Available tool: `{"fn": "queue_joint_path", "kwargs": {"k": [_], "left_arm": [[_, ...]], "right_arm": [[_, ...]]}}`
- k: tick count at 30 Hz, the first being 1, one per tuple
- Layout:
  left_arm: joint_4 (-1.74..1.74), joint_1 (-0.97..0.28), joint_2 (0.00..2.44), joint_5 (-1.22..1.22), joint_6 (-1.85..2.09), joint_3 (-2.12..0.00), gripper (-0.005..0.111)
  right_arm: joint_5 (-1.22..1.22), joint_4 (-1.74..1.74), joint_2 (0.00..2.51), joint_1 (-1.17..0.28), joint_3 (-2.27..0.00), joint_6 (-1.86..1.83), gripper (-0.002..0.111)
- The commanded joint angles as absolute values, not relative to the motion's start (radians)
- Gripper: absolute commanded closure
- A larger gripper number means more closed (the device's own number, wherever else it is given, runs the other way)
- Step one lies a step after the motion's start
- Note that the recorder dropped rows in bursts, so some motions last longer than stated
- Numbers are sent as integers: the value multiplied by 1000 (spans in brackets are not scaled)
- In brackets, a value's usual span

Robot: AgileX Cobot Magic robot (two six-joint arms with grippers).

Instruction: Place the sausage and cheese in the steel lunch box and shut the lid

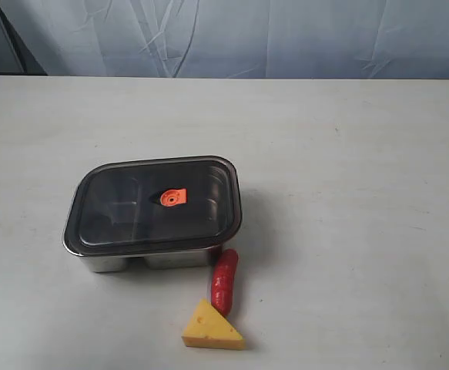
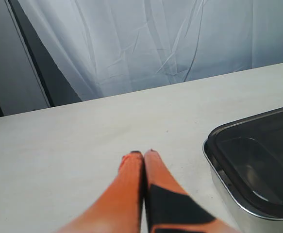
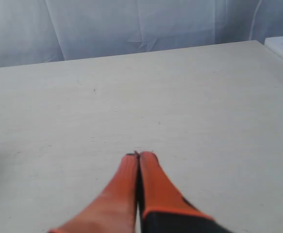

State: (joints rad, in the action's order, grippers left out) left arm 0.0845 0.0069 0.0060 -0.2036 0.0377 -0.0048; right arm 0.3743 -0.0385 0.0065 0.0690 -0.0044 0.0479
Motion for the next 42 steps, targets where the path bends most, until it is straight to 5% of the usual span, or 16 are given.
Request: {"fn": "queue_joint_path", "kwargs": {"k": [1,14,24,29,34,42], "left_arm": [[83,8,0,-193,36,0,107],[83,8,0,-193,36,0,107],[83,8,0,-193,36,0,107],[83,8,0,-193,36,0,107],[88,8,0,-193,36,0,107],[88,8,0,-193,36,0,107]], "right_arm": [[366,-37,0,67,0,47,108],[350,-27,0,67,0,47,108],[-373,-117,0,67,0,76,108],[-585,-209,0,67,0,458,108],[-389,-141,0,67,0,998,108],[-157,641,118,0,-254,1521,109]]}}
